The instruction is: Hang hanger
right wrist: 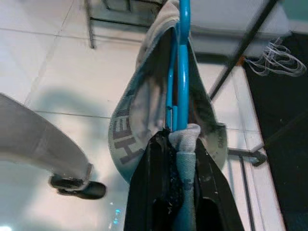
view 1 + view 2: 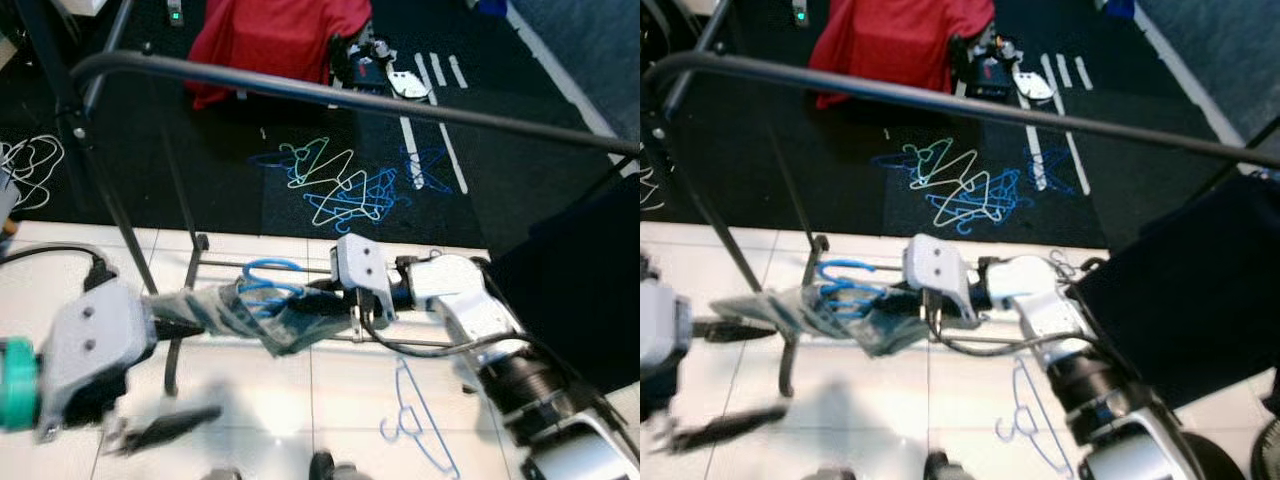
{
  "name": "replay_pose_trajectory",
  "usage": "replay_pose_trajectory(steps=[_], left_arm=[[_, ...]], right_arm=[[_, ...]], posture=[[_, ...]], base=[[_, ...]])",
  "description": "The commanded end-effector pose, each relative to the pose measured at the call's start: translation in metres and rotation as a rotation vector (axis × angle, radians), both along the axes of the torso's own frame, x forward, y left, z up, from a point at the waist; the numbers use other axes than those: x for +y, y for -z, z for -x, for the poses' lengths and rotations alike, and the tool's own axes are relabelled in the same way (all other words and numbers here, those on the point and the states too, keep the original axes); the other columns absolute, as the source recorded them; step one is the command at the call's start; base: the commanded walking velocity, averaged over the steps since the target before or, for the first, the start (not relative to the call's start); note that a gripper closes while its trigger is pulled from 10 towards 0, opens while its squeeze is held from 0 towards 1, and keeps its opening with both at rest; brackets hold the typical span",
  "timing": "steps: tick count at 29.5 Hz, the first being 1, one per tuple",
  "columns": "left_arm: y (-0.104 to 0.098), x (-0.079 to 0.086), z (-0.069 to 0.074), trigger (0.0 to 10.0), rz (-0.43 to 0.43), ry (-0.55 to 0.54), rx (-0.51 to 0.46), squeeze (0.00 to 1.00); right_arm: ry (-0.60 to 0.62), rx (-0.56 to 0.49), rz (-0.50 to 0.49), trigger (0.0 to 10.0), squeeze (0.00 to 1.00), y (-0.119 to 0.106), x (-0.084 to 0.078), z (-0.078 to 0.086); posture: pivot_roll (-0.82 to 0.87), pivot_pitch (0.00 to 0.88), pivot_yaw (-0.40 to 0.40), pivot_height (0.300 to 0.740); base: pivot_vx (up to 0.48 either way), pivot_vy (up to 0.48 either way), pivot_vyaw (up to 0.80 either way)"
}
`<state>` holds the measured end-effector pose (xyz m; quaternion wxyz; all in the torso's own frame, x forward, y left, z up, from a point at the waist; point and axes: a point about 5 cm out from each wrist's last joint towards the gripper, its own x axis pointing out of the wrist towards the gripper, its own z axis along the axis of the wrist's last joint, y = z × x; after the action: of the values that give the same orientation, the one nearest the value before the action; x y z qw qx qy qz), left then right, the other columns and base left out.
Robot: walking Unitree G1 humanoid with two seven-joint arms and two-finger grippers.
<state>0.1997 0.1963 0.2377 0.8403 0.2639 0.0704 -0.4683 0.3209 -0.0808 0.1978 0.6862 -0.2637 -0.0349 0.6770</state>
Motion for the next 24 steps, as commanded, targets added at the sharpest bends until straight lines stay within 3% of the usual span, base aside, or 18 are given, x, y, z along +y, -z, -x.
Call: replay_pose_trajectory(steps=[1,8,19,20,23,24], left_arm=[[0.008,-0.005,-0.003,10.0,-0.006,0.008,-0.002,0.00],[0.018,-0.003,-0.001,10.0,-0.025,0.078,0.039,0.00],[0.018,0.000,-0.011,10.0,0.001,0.035,0.041,0.00],[0.018,0.001,-0.010,6.5,-0.008,0.043,0.048,0.00],[0.019,0.002,-0.009,6.5,-0.017,0.051,0.054,0.00],[0.023,0.001,-0.008,2.8,-0.027,0.058,0.061,0.00]], right_arm=[[-0.046,0.021,-0.003,10.0,0.00,0.001,0.001,0.008],[-0.137,0.021,0.012,10.0,0.00,0.004,0.008,0.020],[-0.169,0.013,0.043,10.0,0.00,0.006,0.008,0.027],[-0.174,0.012,0.048,10.0,0.00,0.006,0.007,0.028],[-0.175,0.011,0.049,10.0,0.00,0.007,0.007,0.029],[-0.177,0.006,0.042,10.0,0.00,0.005,0.009,0.029]], posture=[[0.10,0.169,-0.036,0.740],[0.09,0.171,-0.031,0.740],[0.09,0.172,-0.031,0.740],[0.09,0.170,-0.029,0.740],[0.09,0.170,-0.028,0.740],[0.08,0.167,-0.026,0.740]], base=[[0.000,0.000,0.00],[0.000,0.000,0.00],[0.000,0.000,0.00],[0.000,0.000,0.00],[0.000,0.000,0.00],[0.000,0.000,0.00]])
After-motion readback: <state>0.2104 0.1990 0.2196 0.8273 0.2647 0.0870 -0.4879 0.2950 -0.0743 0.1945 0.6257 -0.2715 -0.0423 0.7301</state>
